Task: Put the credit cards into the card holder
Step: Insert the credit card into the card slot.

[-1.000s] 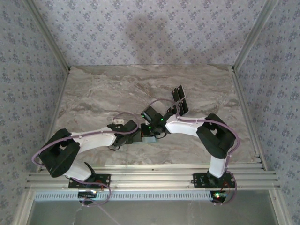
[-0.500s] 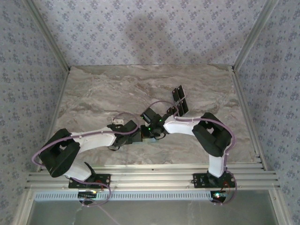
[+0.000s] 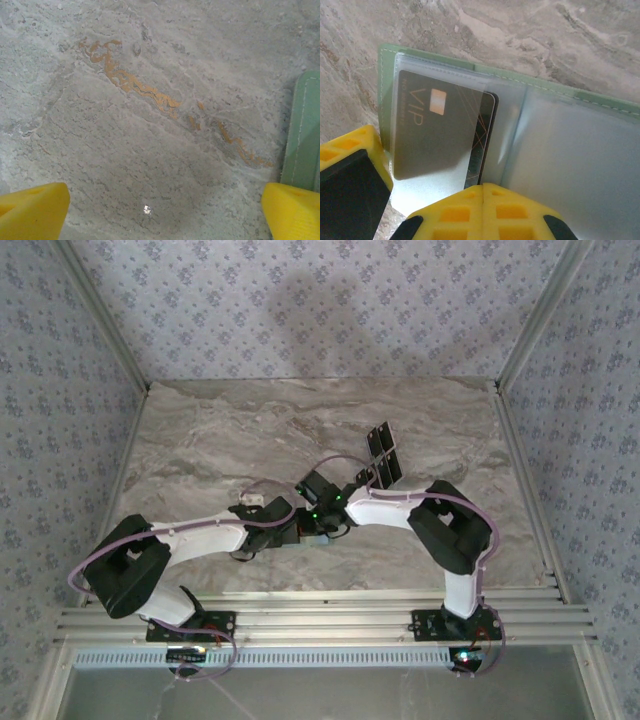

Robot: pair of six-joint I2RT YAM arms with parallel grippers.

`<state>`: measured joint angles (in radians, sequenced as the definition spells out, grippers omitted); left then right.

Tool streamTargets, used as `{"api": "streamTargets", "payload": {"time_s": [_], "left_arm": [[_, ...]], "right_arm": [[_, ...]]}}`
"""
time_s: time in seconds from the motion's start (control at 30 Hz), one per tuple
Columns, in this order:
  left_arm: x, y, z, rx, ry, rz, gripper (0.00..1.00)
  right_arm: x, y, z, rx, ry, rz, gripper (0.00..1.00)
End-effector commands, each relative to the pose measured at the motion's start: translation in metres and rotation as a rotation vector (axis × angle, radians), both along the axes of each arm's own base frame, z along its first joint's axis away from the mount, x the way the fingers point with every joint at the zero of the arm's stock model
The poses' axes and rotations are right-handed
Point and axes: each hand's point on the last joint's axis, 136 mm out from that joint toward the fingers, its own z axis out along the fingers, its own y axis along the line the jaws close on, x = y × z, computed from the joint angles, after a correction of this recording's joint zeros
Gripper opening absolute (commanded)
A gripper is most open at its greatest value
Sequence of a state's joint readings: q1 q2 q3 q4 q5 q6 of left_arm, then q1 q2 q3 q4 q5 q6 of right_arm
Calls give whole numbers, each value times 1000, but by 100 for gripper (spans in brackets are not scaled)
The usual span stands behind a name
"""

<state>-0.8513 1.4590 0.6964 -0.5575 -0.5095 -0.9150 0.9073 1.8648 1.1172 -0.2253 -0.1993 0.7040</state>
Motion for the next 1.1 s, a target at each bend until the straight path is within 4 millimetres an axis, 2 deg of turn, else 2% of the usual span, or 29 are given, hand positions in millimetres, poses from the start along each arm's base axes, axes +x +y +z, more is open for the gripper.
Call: {"api": "streamTargets", "payload": {"time_s": [0.0, 0.07, 0.2, 0.3, 0.37, 0.77, 1.07], "left_arm": [[-1, 2, 14, -9, -26, 1, 99], [0, 2, 22, -26, -48, 3, 99], [2, -2, 32, -57, -69, -3, 99], [5, -8, 35, -79, -71, -18, 99], [7, -12, 34, -88, -69, -23, 99], [9, -22, 18, -90, -33, -36, 99], [7, -21, 7, -71, -10, -36, 99]], "right_arm": [[5, -10, 32, 32, -42, 2, 5], [11, -22, 40, 23, -65, -11, 9], [22, -42, 43, -9, -88, -16, 23], [26, -46, 40, -27, -92, 11, 38], [27, -44, 37, -37, -91, 46, 43], [31, -38, 28, -75, -91, 88, 43], [30, -46, 6, -135, -57, 98, 43]]}}
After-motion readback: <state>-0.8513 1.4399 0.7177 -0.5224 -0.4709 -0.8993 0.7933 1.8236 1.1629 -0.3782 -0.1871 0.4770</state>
